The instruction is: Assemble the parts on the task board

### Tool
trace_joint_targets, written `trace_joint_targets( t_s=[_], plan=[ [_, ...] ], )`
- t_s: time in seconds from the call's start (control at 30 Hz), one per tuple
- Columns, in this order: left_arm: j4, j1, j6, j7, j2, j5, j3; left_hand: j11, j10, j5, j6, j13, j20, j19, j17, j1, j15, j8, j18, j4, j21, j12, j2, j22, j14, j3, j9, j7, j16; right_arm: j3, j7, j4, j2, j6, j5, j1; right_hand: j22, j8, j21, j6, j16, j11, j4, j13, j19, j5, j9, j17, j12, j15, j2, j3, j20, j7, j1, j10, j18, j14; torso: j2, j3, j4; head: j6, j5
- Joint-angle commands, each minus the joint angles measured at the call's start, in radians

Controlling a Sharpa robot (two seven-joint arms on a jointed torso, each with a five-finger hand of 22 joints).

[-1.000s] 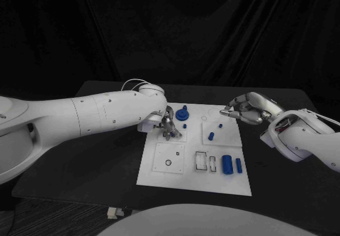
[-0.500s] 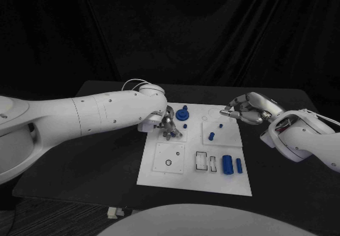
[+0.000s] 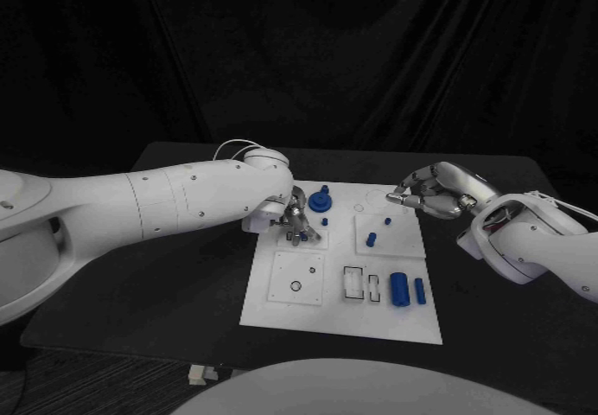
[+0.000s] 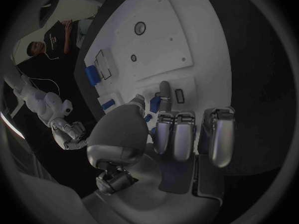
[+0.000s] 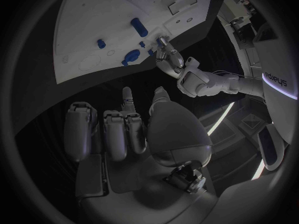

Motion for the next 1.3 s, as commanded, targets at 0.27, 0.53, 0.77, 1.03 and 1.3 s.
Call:
trace_joint_targets(
  t_s=[0.27,0.53,0.77,1.03,1.3],
  plan=[
    [-0.001,-0.009,0.010,0.013,0.003,0.000,-0.004,-0.016,0.104,0.000,-0.081,0.262,-0.013,0.046,0.263,0.005,-0.013,0.177,0.018,0.001,-0.008,-0.001,0.021,0.218,0.102,-0.027,0.238,-0.018,0.003,0.001,-0.013,0.000,-0.001,0.002,-0.006,-0.002,0.199,-0.005,-0.006,0.003,0.000,0.006,-0.001,0.263,0.008,0.004,-0.002,0.257,0.004,0.005,0.000,-0.006,0.005,-0.001,0.010,0.104,0.009,0.105,0.000,-0.0002,0.0003,0.000,-0.001],
    [-0.002,-0.009,0.008,0.012,0.003,0.000,-0.004,-0.018,0.104,-0.002,-0.082,0.262,-0.014,0.047,0.263,0.000,-0.015,0.193,0.017,0.002,-0.006,-0.001,0.021,0.219,0.102,-0.033,0.259,-0.021,0.003,0.001,-0.014,-0.002,0.000,0.003,-0.006,-0.003,0.199,-0.005,-0.006,0.003,0.000,0.006,-0.001,0.263,0.008,0.004,-0.002,0.257,0.004,0.005,0.000,-0.006,0.005,-0.001,0.010,0.104,0.009,0.105,0.000,-0.0002,0.0003,0.000,0.001],
    [-0.005,-0.010,0.006,0.010,0.003,0.000,-0.004,-0.022,0.104,-0.002,-0.077,0.262,-0.017,0.049,0.263,-0.004,-0.018,0.214,0.017,0.002,-0.005,-0.001,0.021,0.221,0.102,-0.038,0.284,-0.026,0.003,0.001,-0.014,-0.003,0.001,0.004,-0.006,-0.003,0.199,-0.006,-0.005,0.003,0.000,0.006,0.000,0.263,0.008,0.004,-0.002,0.257,0.004,0.005,0.000,-0.008,0.005,-0.001,0.009,0.104,0.008,0.105,0.000,-0.0002,0.0003,0.000,0.002],
    [0.001,-0.010,-0.013,0.016,-0.003,0.000,-0.004,-0.028,0.104,-0.003,-0.076,0.262,-0.022,0.052,0.263,-0.008,-0.023,0.246,0.016,0.002,-0.002,-0.001,0.010,0.223,0.102,-0.047,0.325,-0.032,0.003,0.001,-0.013,-0.003,0.000,0.004,-0.006,-0.003,0.199,-0.006,-0.006,0.003,0.000,0.006,0.001,0.263,0.008,0.003,-0.002,0.257,0.004,0.005,0.001,-0.009,0.005,-0.001,0.009,0.104,0.009,0.105,0.000,-0.0002,0.0003,0.000,0.003],
    [0.007,-0.010,-0.046,0.025,-0.007,0.000,-0.004,-0.032,0.104,-0.005,-0.079,0.262,-0.026,0.054,0.263,-0.020,-0.027,0.264,0.015,0.004,0.000,-0.001,-0.007,0.225,0.102,-0.052,0.351,-0.036,0.003,0.001,-0.013,-0.002,-0.001,0.003,-0.006,-0.003,0.199,-0.006,-0.006,0.003,0.000,0.006,0.002,0.263,0.007,0.003,-0.002,0.257,0.004,0.005,0.001,-0.010,0.005,-0.001,0.008,0.104,0.009,0.105,0.000,-0.0002,0.0003,0.000,0.003]
  ],
)
